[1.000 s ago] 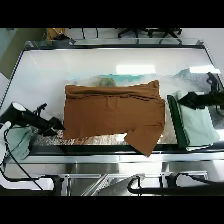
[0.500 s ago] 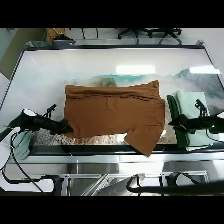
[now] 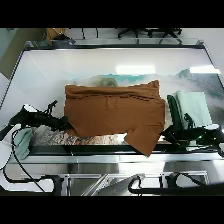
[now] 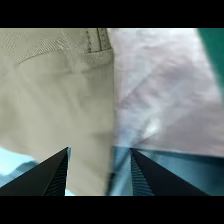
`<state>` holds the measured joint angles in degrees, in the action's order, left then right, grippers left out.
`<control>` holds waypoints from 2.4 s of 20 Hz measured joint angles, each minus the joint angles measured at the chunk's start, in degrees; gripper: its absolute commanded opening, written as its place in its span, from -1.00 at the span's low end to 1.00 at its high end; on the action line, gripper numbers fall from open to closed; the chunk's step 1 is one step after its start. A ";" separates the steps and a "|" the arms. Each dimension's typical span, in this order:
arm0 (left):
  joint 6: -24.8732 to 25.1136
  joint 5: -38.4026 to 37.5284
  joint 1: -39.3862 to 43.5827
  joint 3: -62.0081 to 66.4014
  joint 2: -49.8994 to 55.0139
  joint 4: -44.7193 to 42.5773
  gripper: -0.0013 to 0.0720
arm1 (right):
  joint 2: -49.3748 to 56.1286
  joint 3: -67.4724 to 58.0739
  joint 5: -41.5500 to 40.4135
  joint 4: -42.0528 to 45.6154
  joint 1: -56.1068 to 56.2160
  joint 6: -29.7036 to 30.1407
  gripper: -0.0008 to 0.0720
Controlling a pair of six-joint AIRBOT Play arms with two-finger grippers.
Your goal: Fold the shirts.
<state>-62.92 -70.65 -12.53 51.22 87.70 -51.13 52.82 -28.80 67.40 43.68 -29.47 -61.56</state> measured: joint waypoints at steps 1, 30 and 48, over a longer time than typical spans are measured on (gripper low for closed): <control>0.00 -0.02 0.00 0.04 0.00 0.02 -0.93 | 1.16 0.46 -0.33 -1.73 0.79 1.16 0.20; -11.67 -5.97 -3.82 10.86 -10.32 -8.28 -0.93 | -4.66 -18.05 -11.58 -13.88 12.92 9.27 -0.93; -15.61 -14.12 -0.87 45.00 21.24 -7.78 0.94 | 16.90 -31.78 -15.47 -5.99 13.35 13.05 0.81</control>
<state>-78.52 -84.77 -13.41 96.23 108.95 -58.92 69.71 -60.58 51.92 37.69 -16.12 -48.51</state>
